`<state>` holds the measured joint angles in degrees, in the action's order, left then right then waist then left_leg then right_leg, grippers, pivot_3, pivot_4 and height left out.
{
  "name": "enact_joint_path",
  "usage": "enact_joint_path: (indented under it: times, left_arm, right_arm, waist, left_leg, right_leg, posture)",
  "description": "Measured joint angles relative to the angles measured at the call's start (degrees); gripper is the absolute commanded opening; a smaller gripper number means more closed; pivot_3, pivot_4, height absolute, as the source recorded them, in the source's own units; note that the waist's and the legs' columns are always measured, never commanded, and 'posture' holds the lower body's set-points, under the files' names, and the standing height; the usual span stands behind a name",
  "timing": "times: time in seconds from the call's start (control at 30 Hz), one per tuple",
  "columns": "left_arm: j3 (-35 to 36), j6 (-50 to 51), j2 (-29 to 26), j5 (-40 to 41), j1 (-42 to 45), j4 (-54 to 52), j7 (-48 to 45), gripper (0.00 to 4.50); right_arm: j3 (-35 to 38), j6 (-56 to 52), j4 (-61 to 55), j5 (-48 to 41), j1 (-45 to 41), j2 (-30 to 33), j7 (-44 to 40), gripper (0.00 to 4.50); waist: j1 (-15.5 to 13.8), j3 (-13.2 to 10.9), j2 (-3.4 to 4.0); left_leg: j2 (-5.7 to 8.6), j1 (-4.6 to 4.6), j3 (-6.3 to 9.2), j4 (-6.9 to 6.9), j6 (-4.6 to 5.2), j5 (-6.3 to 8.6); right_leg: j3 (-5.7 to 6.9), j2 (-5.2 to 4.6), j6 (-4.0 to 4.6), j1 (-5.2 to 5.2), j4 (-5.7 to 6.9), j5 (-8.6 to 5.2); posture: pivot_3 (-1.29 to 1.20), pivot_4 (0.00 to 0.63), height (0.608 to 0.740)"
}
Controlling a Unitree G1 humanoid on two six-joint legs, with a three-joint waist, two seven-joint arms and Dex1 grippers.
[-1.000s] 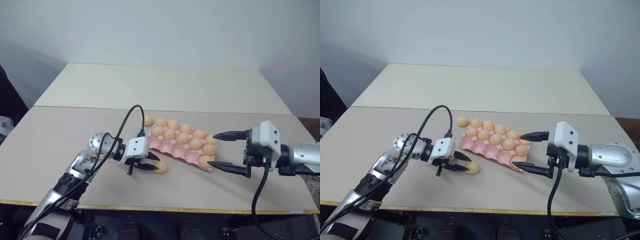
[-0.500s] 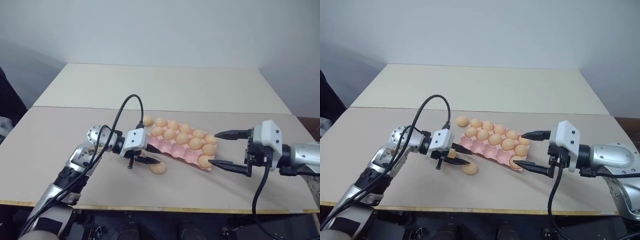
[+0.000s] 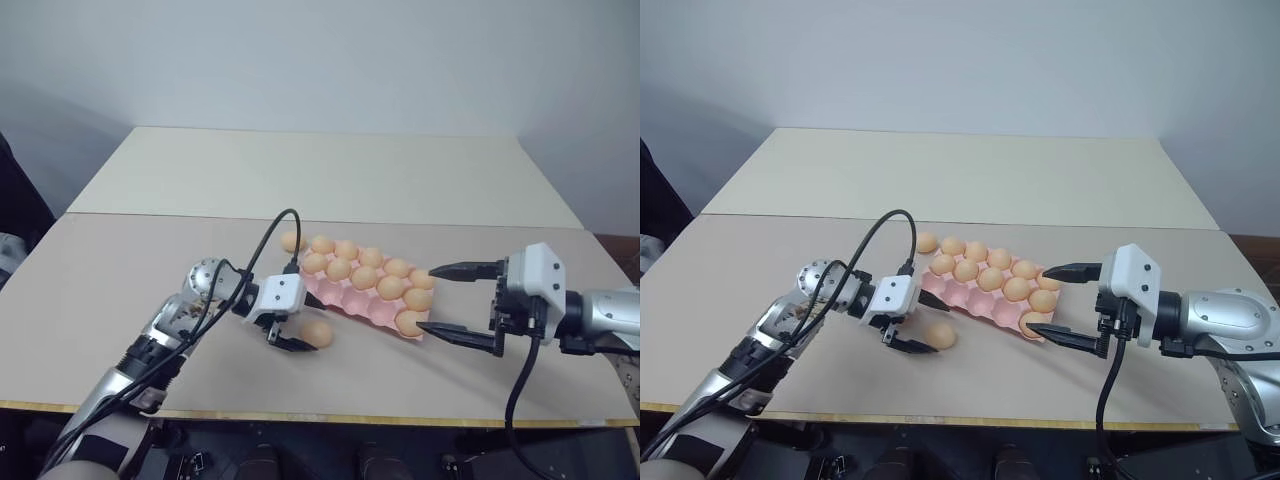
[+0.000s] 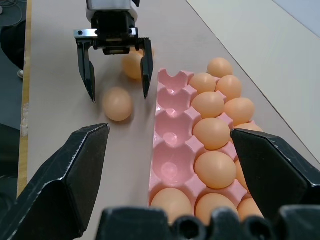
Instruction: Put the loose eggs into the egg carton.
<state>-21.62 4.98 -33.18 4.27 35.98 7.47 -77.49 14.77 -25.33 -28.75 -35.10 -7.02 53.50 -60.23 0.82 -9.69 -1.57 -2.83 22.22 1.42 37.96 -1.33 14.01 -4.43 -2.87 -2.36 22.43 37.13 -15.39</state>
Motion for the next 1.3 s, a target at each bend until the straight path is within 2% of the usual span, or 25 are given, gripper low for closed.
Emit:
enact_joint_path:
  times: [0.03,0.13,0.3,0.37,0.57,0.8,1.2,1.3]
  left_arm:
    - [-0.3,0.0,0.2,-0.6,0.0,0.1,0.4,3.99]
    - [-1.0,-0.1,0.3,-2.2,0.1,0.8,0.9,3.42]
    - [-1.1,-1.0,0.7,-2.7,0.1,1.7,0.4,1.86]
    - [-1.1,-1.2,0.7,-2.7,0.1,1.7,0.1,1.45]
    - [-0.8,-1.1,0.7,-1.2,0.1,1.7,-1.4,1.45]
    - [3.9,2.9,3.6,7.2,5.1,1.8,-3.9,1.45]
    - [1.8,-1.3,18.2,2.4,11.4,13.9,5.2,1.45]
    - [1.3,-2.7,18.8,1.2,12.4,16.3,5.6,2.23]
  right_arm:
    - [0.0,0.0,-0.1,0.0,0.1,0.0,0.3,4.50]
    - [0.3,0.0,-0.2,0.0,0.7,0.0,0.6,4.50]
    - [0.4,0.0,-0.5,-0.1,0.9,0.0,0.9,4.50]
    - [0.5,0.0,-0.6,-0.1,1.0,0.0,1.2,4.50]
    - [0.6,0.0,-0.6,-0.1,1.0,0.0,1.7,4.50]
    - [0.6,0.0,-0.6,-0.1,1.0,0.0,1.8,4.50]
    - [2.2,-0.2,-2.5,-0.2,2.4,-0.1,3.1,4.50]
    - [2.6,-0.4,-3.1,-0.5,3.9,-0.1,3.6,4.50]
  waist:
    - [0.0,0.0,0.00]
    - [0.0,0.0,0.00]
    - [0.0,0.0,0.00]
    - [0.0,0.0,0.00]
    - [0.0,0.0,0.00]
    - [-0.1,0.0,0.00]
    - [-0.1,0.0,0.00]
    - [0.1,0.0,0.00]
  left_leg:
    - [0.00,0.00,0.00,0.00,0.00,0.00]
    - [0.00,0.00,0.00,0.00,0.00,0.00]
    - [0.00,0.00,0.00,0.00,0.00,0.00]
    - [0.00,0.00,0.00,0.00,0.00,0.00]
    - [0.00,0.00,0.00,0.00,0.00,0.00]
    - [0.01,0.01,0.02,0.05,0.00,0.00]
    - [0.05,0.07,0.07,0.11,0.01,0.00]
    - [0.05,0.06,0.07,0.11,0.01,0.00]
  right_leg:
    - [0.00,0.00,0.00,0.00,0.00,0.00]
    - [0.00,0.00,0.00,0.00,-0.01,0.00]
    - [0.00,0.00,0.00,0.00,0.00,0.00]
    - [0.00,0.00,0.00,0.00,0.00,0.00]
    - [0.00,0.00,0.00,0.00,0.00,0.00]
    - [0.04,-0.01,-0.02,-0.04,-0.01,-0.01]
    - [0.06,-0.02,-0.04,-0.05,-0.01,0.00]
    - [0.06,-0.02,-0.04,-0.05,-0.01,0.00]
  posture:
    - [0.00,0.150,0.740]
    - [0.00,0.150,0.740]
    - [0.00,0.150,0.740]
    - [0.00,0.150,0.740]
    - [0.00,0.150,0.740]
    - [0.00,0.150,0.740]
    - [0.00,0.150,0.740]
    - [0.00,0.150,0.740]
